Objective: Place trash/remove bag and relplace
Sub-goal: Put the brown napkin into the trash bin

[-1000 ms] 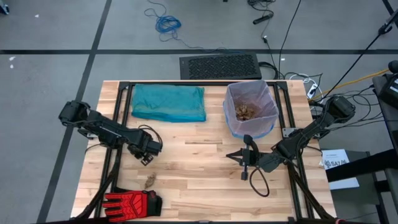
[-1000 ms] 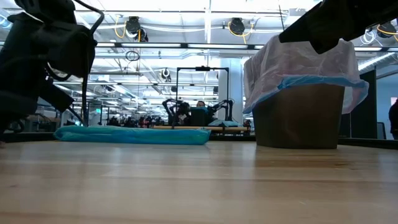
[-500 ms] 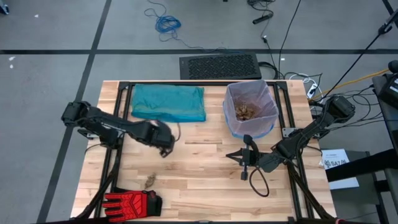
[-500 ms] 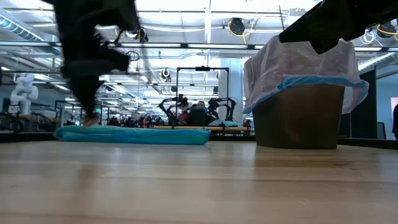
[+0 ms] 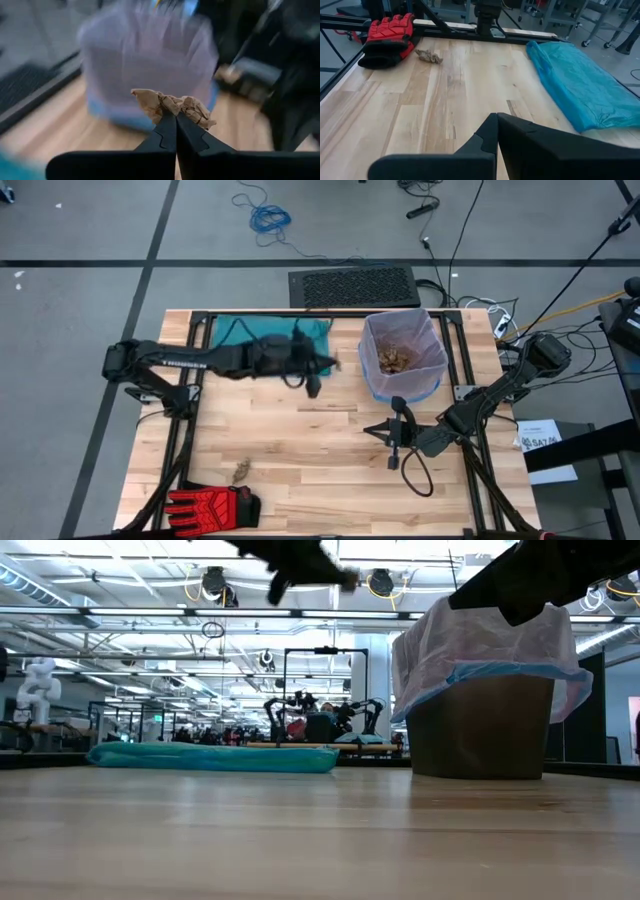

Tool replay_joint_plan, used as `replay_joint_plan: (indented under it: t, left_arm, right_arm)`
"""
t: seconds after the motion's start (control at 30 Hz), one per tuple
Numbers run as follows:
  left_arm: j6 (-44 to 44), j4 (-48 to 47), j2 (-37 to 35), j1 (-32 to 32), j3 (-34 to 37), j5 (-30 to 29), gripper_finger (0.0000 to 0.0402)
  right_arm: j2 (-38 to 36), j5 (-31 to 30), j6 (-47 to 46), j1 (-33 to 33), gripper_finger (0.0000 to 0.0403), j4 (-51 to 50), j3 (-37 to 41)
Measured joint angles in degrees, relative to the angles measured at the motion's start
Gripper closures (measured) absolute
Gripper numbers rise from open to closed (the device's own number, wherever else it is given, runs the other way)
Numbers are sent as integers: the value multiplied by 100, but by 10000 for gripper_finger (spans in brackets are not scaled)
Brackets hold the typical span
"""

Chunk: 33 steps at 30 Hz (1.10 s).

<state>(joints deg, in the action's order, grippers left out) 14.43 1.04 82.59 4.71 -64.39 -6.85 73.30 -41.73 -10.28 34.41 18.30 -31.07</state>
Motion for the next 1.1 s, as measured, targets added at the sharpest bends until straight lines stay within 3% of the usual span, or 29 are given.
replay_joint_plan:
  t: [0.17,0.27,0.47,0.63,0.83,1.1]
  left_arm:
    - [-288,625,605,372,-593,608,401]
    - [-509,642,1193,481,-1317,950,401]
    - [-1070,-31,2421,607,-3005,1049,401]
    - [-1229,-462,3093,666,-4068,1049,401]
    - [-1776,-609,3448,655,-4309,980,385]
    - [-1837,-812,3446,689,-4320,955,314]
  right_arm:
    - [1,8,3,-63,403,-2,0]
    - [1,9,4,-146,403,0,0]
    - [0,452,-56,-293,403,0,0]
    - [0,472,-90,-295,403,-3,0]
    - [0,475,-105,-295,403,-25,0]
    - [0,476,-107,-295,403,-65,0]
